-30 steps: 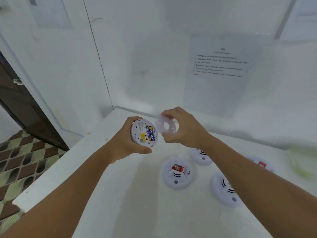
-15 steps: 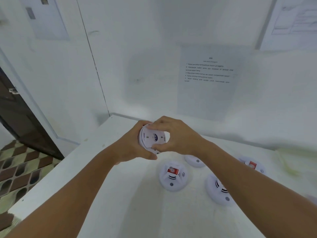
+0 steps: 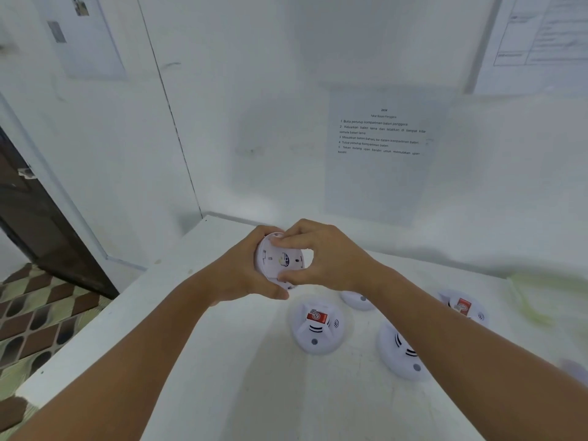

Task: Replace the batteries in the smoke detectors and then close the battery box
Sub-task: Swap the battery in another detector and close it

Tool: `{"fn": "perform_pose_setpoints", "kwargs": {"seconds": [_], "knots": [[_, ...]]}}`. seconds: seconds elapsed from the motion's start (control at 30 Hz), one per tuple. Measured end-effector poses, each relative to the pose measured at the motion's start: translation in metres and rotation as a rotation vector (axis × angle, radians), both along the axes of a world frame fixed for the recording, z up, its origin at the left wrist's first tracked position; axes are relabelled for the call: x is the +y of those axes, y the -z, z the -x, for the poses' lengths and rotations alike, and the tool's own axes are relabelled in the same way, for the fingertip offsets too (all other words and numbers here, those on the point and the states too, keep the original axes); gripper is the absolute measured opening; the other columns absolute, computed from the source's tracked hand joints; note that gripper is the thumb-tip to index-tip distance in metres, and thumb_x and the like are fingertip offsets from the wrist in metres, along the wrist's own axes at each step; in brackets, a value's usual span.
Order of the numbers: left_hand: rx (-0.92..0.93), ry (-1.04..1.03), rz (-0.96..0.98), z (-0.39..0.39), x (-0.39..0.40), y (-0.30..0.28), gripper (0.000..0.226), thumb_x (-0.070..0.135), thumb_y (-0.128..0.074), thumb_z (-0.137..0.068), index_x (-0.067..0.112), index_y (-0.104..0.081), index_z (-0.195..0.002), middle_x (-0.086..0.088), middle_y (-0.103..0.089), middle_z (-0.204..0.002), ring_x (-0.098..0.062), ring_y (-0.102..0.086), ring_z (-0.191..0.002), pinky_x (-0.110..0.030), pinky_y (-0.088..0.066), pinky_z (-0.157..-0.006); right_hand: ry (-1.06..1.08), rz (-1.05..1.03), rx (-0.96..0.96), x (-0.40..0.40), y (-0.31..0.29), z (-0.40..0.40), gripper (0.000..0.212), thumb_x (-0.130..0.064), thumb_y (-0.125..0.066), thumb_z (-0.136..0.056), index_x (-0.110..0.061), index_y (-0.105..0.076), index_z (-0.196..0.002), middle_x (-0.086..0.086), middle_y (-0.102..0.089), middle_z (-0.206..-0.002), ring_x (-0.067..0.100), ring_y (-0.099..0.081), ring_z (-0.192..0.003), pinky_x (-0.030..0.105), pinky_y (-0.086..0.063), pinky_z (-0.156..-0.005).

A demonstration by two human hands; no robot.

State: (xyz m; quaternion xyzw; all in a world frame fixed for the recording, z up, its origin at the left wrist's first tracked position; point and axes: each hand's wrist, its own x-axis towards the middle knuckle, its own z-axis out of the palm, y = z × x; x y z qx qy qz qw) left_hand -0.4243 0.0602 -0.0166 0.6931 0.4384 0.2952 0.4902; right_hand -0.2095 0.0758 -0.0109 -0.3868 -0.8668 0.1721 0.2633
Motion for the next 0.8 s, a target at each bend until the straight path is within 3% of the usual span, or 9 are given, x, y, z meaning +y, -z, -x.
{"fn": "perform_pose_setpoints", "kwargs": {"seconds": [0.17,0.33,0.47,0.67,0.8], "knots": [[0.045,-0.017,-0.052,-0.002,-0.001,-0.005,0.086,-0.003,-0.095,-0.062,0.029,-0.053,-0.13,0.006,-0.064,-0.122,-0.017,-0.066,-0.113,-0.038,-0.062,-0.087,0.037,-0.031,0.047,-0.003,-0.002,-0.001,0.064,-0.049,-0.086,-0.074,-0.036,-0.065,-0.133,-0.016,-0.064,-0.113,0.005,-0.06,-0.104,0.032,-0.05,-0.092],[0.086,-0.034,-0.131,-0.006,0.0,-0.008,0.087,-0.003,-0.095,-0.061,0.028,-0.053,-0.13,0.008,-0.065,-0.121,-0.013,-0.066,-0.109,-0.029,-0.06,-0.08,0.08,-0.109,0.046,-0.006,-0.004,0.002,0.067,-0.048,-0.088,-0.068,-0.029,-0.065,-0.128,-0.012,-0.063,-0.111,0.009,-0.062,-0.1,0.032,-0.053,-0.087],[0.067,-0.042,-0.162,-0.008,0.0,-0.006,0.085,-0.006,-0.093,-0.063,0.027,-0.054,-0.131,0.008,-0.066,-0.12,-0.014,-0.067,-0.11,-0.031,-0.061,-0.081,0.09,-0.186,0.047,-0.009,-0.001,0.001,0.066,-0.045,-0.088,-0.068,-0.024,-0.066,-0.126,-0.008,-0.064,-0.112,0.012,-0.063,-0.097,0.031,-0.052,-0.084],[0.094,-0.015,-0.145,-0.01,0.004,-0.002,0.086,-0.002,-0.094,-0.063,0.026,-0.053,-0.134,0.006,-0.066,-0.124,-0.018,-0.067,-0.113,-0.037,-0.063,-0.086,0.145,-0.052,0.109,-0.01,0.006,-0.002,0.067,-0.041,-0.09,-0.068,-0.028,-0.064,-0.128,-0.011,-0.063,-0.114,0.005,-0.062,-0.102,0.031,-0.051,-0.093],[0.144,-0.052,-0.181,-0.01,0.006,0.003,0.092,0.016,-0.098,-0.061,0.035,-0.047,-0.135,0.009,-0.064,-0.124,-0.02,-0.065,-0.114,-0.039,-0.063,-0.088,0.104,0.074,0.184,-0.007,0.01,-0.006,0.058,-0.042,-0.085,-0.079,-0.032,-0.063,-0.133,-0.013,-0.061,-0.121,0.001,-0.058,-0.111,0.022,-0.046,-0.098]]}}
